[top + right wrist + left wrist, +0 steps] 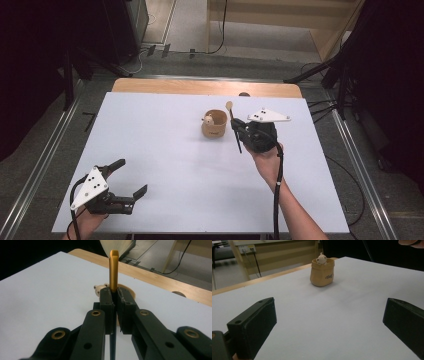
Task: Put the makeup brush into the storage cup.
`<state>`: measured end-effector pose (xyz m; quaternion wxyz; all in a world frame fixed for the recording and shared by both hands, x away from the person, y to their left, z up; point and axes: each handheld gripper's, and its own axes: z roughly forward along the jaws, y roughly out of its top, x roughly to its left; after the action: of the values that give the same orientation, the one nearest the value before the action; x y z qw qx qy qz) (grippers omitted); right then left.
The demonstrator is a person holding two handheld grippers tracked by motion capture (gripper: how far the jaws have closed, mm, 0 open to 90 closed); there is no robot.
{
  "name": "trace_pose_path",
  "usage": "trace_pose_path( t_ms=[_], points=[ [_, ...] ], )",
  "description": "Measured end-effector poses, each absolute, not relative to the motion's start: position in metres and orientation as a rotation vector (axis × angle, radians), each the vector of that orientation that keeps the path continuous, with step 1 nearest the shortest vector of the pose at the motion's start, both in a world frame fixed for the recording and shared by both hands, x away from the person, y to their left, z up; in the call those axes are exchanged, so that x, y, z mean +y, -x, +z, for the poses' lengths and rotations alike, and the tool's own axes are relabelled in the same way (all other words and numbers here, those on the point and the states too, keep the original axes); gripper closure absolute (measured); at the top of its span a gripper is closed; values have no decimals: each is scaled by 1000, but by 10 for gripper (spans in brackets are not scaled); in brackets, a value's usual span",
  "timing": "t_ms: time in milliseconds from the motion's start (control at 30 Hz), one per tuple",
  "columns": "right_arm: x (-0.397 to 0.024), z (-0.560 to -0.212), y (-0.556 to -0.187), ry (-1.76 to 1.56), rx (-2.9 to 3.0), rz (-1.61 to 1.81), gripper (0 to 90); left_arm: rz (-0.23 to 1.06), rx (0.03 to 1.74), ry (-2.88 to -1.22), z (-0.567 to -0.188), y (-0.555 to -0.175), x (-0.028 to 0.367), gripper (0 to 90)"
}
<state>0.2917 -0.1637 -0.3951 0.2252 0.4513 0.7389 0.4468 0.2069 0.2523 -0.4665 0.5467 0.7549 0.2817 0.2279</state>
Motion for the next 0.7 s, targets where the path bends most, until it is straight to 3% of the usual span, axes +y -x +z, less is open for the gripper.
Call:
trace_pose_path(
  t_ms=[700],
  points=[
    [-161, -380, -305, -1207, 1986, 1240, 846, 536, 670, -1787, -467, -207, 252, 0]
  ],
)
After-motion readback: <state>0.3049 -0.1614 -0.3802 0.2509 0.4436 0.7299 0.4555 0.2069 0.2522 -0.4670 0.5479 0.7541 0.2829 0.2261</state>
